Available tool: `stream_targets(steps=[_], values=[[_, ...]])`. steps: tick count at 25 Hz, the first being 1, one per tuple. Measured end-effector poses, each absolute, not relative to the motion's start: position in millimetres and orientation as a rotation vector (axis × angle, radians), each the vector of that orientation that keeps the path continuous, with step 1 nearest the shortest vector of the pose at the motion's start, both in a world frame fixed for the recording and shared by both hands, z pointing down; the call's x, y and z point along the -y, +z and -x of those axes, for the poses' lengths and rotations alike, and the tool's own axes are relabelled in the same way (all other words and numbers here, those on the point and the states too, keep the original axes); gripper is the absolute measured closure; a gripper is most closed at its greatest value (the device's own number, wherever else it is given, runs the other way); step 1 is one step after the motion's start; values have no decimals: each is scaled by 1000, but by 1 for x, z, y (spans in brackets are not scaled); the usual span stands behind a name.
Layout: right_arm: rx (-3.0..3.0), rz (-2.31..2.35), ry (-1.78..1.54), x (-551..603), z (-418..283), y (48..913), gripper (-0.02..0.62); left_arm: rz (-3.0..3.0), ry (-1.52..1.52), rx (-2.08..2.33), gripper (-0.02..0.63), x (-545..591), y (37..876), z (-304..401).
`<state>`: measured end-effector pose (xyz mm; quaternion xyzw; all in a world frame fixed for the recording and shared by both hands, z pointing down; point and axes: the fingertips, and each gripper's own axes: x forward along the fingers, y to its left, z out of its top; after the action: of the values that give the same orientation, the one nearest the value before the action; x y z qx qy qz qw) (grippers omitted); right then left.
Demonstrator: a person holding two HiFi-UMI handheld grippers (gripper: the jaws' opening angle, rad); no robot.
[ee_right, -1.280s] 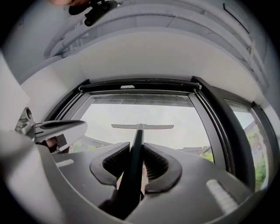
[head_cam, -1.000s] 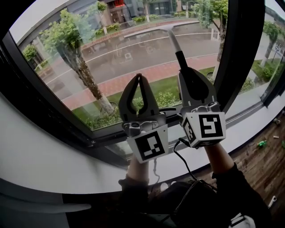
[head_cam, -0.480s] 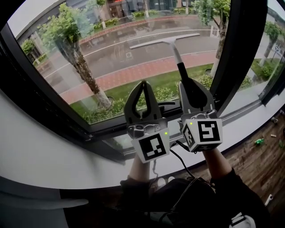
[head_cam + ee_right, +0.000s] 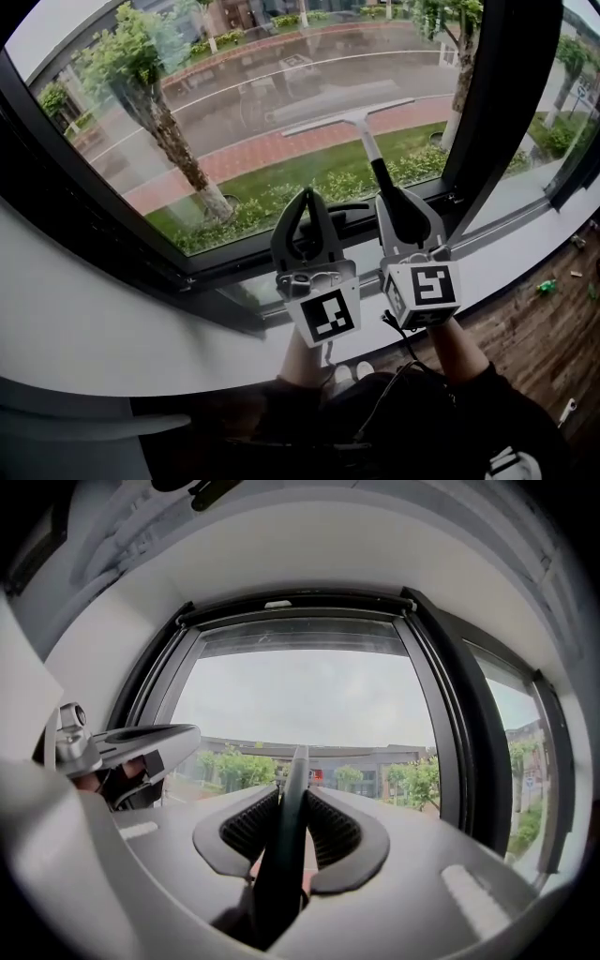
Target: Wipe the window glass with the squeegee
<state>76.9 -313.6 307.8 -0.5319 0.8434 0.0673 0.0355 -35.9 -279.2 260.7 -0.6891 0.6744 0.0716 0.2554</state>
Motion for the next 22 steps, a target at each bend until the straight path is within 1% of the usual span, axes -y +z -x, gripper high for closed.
stream_targets(steps=[19, 22], values=[[-2731, 1697, 62, 309, -77, 384, 500, 1920, 131, -1888, 606, 284, 307, 40], [-2751, 1714, 0, 308, -81, 395, 500, 1925, 117, -1906, 606, 284, 312, 40]])
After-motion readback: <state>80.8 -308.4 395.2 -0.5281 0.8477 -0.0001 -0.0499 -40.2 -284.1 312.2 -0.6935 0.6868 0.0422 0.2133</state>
